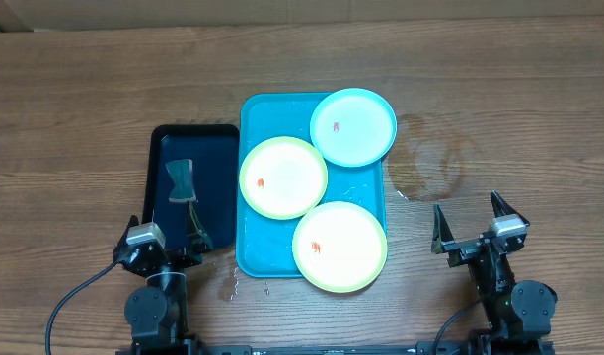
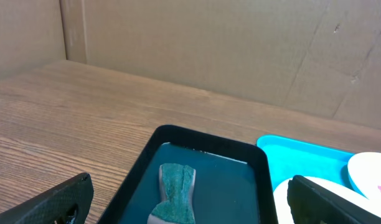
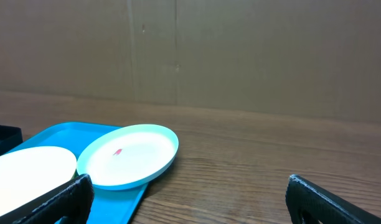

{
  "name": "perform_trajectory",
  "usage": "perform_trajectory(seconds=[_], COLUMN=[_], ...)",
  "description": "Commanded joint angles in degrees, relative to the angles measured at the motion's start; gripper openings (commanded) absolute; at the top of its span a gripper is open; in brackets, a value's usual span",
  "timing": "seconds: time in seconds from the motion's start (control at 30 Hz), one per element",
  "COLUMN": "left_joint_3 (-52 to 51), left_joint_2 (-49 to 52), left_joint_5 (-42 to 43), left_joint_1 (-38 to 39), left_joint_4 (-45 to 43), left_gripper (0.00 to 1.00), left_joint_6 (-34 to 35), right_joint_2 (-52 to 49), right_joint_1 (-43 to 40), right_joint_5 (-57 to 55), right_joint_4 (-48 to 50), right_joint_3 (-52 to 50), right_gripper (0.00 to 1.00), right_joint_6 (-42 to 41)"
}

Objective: Clean dirty plates on tray and stack at the side

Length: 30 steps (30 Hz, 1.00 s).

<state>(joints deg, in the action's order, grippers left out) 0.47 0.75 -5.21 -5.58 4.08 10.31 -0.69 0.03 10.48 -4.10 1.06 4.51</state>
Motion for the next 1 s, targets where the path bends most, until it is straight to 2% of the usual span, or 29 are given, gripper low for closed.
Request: perform_trajectory(seconds=[0.0,0.97], left_joint_3=[-0.17,-0.17], left_joint_2=[-0.50,-0.50], left_joint_5=[-0.55,0.22], left_joint_1=[0.46,0.46], left_joint_4=[-0.26,-1.03], left_gripper=[1.00,1.00], left_joint_6=[-1.09,-0.87], right_joint_2=[0.52,0.52], right_joint_1=[-0.07,-0.07], right_joint_5=[-0.11,-0.11], right_joint_4=[0.28,0.28], right_joint_3=[-0.61,-0.61], right_gripper=[1.00,1.00], right_joint_6=[-0.15,-0.13])
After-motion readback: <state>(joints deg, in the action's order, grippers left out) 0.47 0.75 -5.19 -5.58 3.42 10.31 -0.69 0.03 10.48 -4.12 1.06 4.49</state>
